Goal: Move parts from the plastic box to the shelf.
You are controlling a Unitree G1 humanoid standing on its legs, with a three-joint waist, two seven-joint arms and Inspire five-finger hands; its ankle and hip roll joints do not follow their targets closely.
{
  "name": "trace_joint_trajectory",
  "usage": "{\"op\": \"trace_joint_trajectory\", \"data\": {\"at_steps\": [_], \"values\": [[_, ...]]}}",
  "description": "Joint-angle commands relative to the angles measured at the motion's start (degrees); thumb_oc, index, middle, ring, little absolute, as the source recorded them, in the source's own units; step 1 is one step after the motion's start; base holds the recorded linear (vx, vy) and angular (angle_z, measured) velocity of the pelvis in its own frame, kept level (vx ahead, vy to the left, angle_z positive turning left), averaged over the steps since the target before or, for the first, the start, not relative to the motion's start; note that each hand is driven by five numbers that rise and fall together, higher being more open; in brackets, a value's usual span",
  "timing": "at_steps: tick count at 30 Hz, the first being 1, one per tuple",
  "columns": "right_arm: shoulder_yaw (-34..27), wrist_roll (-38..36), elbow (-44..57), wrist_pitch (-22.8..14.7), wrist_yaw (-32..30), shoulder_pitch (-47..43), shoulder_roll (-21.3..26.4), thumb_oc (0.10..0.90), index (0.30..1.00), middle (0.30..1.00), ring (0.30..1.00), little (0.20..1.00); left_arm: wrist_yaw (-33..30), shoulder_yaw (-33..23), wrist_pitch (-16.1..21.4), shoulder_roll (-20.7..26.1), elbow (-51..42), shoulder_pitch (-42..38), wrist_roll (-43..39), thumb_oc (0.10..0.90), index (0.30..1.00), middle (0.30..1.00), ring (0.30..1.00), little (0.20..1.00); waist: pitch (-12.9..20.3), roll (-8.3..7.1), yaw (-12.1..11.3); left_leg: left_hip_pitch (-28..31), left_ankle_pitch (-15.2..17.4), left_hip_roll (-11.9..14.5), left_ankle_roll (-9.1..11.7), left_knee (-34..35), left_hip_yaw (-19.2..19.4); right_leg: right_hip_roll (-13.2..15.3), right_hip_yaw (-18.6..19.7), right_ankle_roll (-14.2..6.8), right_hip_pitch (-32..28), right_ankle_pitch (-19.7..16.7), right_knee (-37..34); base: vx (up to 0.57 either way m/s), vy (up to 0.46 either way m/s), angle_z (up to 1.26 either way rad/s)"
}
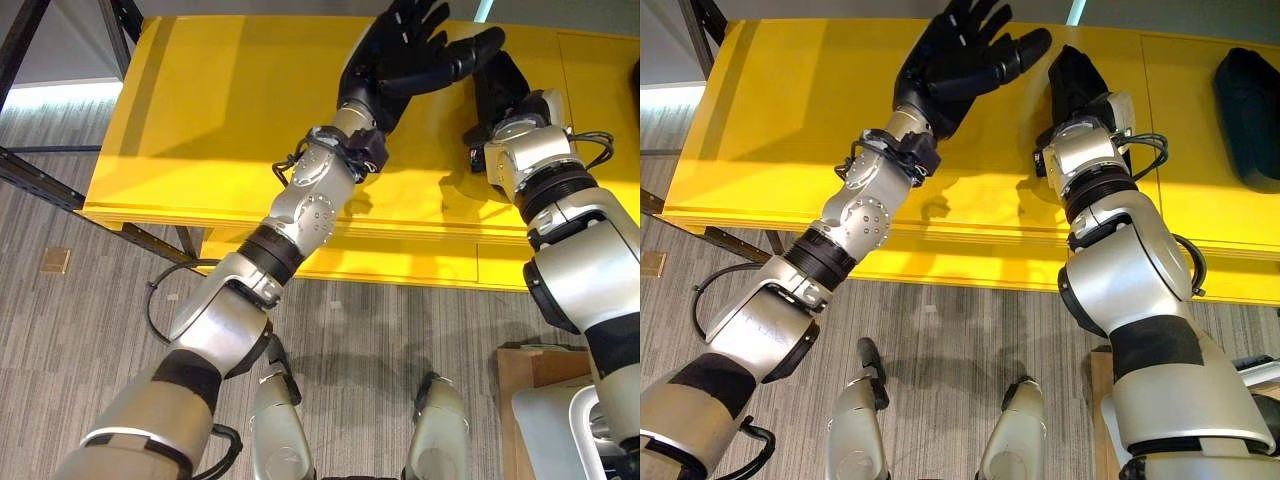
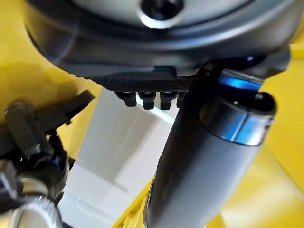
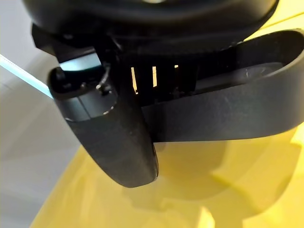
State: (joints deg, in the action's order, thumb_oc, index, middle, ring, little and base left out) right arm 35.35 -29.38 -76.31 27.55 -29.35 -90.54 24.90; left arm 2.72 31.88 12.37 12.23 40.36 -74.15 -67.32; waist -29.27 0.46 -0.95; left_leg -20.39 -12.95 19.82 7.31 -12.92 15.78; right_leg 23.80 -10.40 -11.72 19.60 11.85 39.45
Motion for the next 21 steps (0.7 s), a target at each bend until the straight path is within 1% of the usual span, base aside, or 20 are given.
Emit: {"op": "trace_joint_trajectory", "data": {"at_steps": [1, 2, 3, 6, 10, 12, 17, 21], "values": [[3.7, 1.1, 2.6, -3.9, -2.9, -3.3, 1.0, 0.4, 0.3, 0.3, 0.3, 0.3, 2.6, -2.1, 3.9, -1.8, -6.1, -3.9, -0.8, 0.9, 1.0, 1.0, 1.0, 1.0, 8.0, -0.67, 0.1, 2.3, 10.7, 4.2, 4.5, -6.0, -2.5, -4.4, 2.6, 4.0, 4.1, -1.1, -2.2, 0.0, 0.0, 0.0], [3.5, 1.4, 2.8, -3.9, -2.9, -3.2, 1.1, 0.4, 0.3, 0.3, 0.3, 0.3, 2.7, -2.3, 3.7, -1.7, -6.6, -3.6, -1.0, 0.9, 1.0, 1.0, 1.0, 1.0, 7.9, -0.58, 0.1, 2.4, 10.7, 4.2, 4.5, -6.1, -2.4, -4.3, 2.5, 4.0, 4.1, -0.9, -2.0, 0.0, 0.0, 0.0], [3.3, 1.7, 2.8, -4.5, -3.2, -3.1, 1.2, 0.9, 1.0, 1.0, 1.0, 1.0, 3.0, -2.5, 3.4, -1.8, -6.8, -3.3, -0.9, 0.9, 1.0, 1.0, 1.0, 1.0, 8.0, -0.53, 0.1, 2.4, 10.8, 4.2, 4.5, -6.1, -2.3, -4.3, 2.5, 4.0, 4.2, -0.9, -1.9, 0.03, 0.004, 0.02], [3.1, 1.3, 3.2, -6.1, -3.8, -3.0, 1.5, 0.9, 1.0, 1.0, 1.0, 1.0, 3.0, -2.8, 3.1, -1.6, -7.4, -2.8, -1.9, 0.9, 1.0, 1.0, 1.0, 1.0, 8.0, -0.32, 0.1, 2.4, 10.8, 4.1, 4.5, -6.1, -2.3, -4.3, 2.4, 4.1, 4.2, -0.8, -1.8, 0.02, 0.003, 0.01], [2.5, 0.1, 4.0, -7.6, -2.4, -2.6, 1.3, 0.9, 1.0, 1.0, 1.0, 1.0, 4.3, -3.4, 2.5, -1.2, -8.1, -2.3, -3.2, 0.9, 1.0, 1.0, 1.0, 1.0, 8.2, -0.16, 0.1, 2.2, 10.8, 4.2, 4.5, -6.3, -2.4, -4.2, 2.5, 4.1, 4.5, -0.7, -1.5, 0.0, 0.0, 0.0], [2.0, -0.2, 4.9, -9.6, -2.1, -2.2, 1.3, 0.9, 1.0, 1.0, 1.0, 1.0, 5.1, -3.7, 1.5, -1.2, -8.8, -1.5, -3.6, 0.9, 1.0, 1.0, 1.0, 1.0, 8.3, -0.06, 0.1, 2.4, 10.9, 4.2, 4.6, -6.3, -2.4, -4.0, 2.4, 4.0, 4.3, -0.6, -1.5, 0.02, 0.005, -0.01], [1.2, -0.7, 5.7, -11.7, -1.3, -1.1, 1.5, 0.9, 1.0, 1.0, 1.0, 1.0, 3.0, -4.4, 2.5, -1.0, -9.6, -0.5, -2.6, 0.9, 1.0, 1.0, 1.0, 1.0, 8.6, -0.05, 0.3, 2.8, 11.3, 4.2, 4.6, -6.8, -2.3, -3.9, 2.5, 4.0, 4.1, -0.4, -1.3, 0.03, 0.003, 0.0], [-0.1, -2.6, 7.2, -14.4, -1.4, -0.3, 1.2, 0.9, 1.0, 1.0, 1.0, 1.0, 3.3, -5.1, 1.6, -0.9, -10.0, -0.1, -2.6, 0.9, 1.0, 1.0, 1.0, 1.0, 8.8, -0.11, 0.3, 3.0, 11.7, 4.2, 4.7, -7.1, -2.1, -3.8, 2.5, 4.0, 4.0, -0.2, -1.2, 0.0, 0.0, 0.0]]}}
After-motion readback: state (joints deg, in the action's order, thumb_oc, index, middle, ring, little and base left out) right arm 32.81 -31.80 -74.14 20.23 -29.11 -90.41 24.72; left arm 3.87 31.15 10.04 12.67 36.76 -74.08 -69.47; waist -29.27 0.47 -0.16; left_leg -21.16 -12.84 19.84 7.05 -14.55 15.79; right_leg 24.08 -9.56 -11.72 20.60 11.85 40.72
